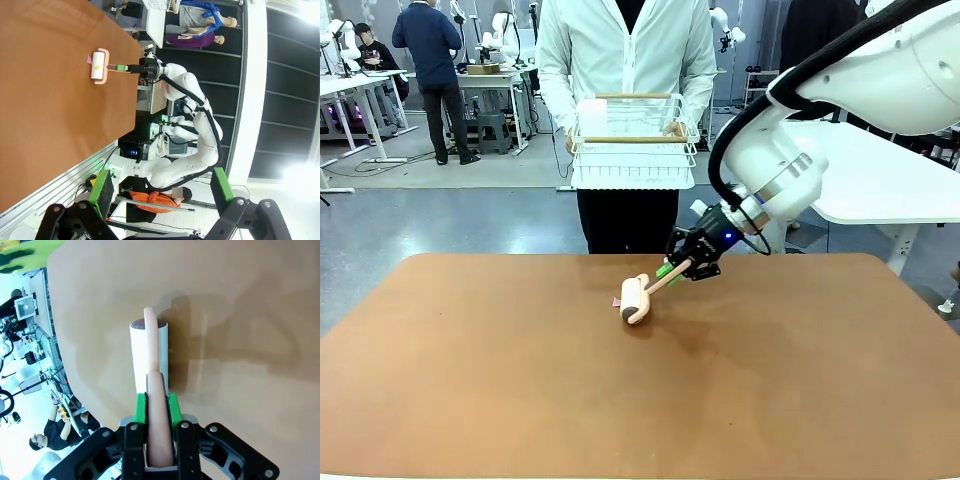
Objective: Clean the table.
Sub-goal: Clean the table with the Lint Roller when the human lifts the Dish drying rack.
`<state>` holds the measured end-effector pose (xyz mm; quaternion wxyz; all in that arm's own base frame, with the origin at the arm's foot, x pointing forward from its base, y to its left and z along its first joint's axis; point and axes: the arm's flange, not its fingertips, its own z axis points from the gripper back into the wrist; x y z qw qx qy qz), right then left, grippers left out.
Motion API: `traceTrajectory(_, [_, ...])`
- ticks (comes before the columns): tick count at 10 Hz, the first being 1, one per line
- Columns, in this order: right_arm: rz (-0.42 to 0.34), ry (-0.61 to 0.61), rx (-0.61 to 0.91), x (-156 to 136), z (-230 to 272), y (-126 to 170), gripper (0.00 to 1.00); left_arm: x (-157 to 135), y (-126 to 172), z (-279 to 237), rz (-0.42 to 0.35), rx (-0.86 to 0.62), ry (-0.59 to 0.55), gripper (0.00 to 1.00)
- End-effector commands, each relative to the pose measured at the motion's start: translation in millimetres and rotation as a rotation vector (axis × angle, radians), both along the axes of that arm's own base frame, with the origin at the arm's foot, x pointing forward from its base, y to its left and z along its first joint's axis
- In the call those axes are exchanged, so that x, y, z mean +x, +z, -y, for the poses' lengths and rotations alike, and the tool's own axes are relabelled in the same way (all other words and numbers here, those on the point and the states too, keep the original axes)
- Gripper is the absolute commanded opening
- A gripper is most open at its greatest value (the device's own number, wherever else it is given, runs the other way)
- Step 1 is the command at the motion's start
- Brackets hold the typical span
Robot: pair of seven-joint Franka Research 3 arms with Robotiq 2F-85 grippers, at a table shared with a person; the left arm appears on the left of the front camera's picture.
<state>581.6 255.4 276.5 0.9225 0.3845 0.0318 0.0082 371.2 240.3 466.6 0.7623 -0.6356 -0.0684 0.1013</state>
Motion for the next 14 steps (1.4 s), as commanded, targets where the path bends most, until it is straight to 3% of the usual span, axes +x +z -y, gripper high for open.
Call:
traceTrajectory(1, [-0.065, 0.068, -0.088, -23.7, -36.6, -49.2, 0.21, -3.1, 1.1, -1.4, 0.004, -0.003, 0.005, 1.00])
traceTrajectory(5, [-0.052, 0.089, -0.077, -32.8, -82.2, -45.4, 0.21, -3.1, 1.1, -1.4, 0.004, -0.003, 0.005, 1.00])
traceTrajectory(8, [-0.038, 0.076, -0.032, -25.2, -85.0, -16.0, 0.21, -3.1, 1.1, -1.4, 0.004, -0.003, 0.005, 1.00])
traceTrajectory(10, [-0.006, 0.073, 0.017, -18.9, -79.6, 15.8, 0.21, -3.1, 1.1, -1.4, 0.004, -0.003, 0.005, 1.00])
traceTrajectory(11, [-0.035, 0.129, 0.011, -16.1, -77.7, 39.3, 0.21, -3.1, 1.1, -1.4, 0.004, -0.003, 0.005, 1.00])
traceTrajectory(12, [-0.044, 0.158, -0.032, -12.7, -74.7, 68.6, 0.21, -3.1, 1.1, -1.4, 0.004, -0.003, 0.005, 1.00])
traceTrajectory(14, [0.011, 0.148, -0.078, -8.9, -65.5, 125.6, 0.21, -3.1, 1.1, -1.4, 0.004, -0.003, 0.005, 1.00])
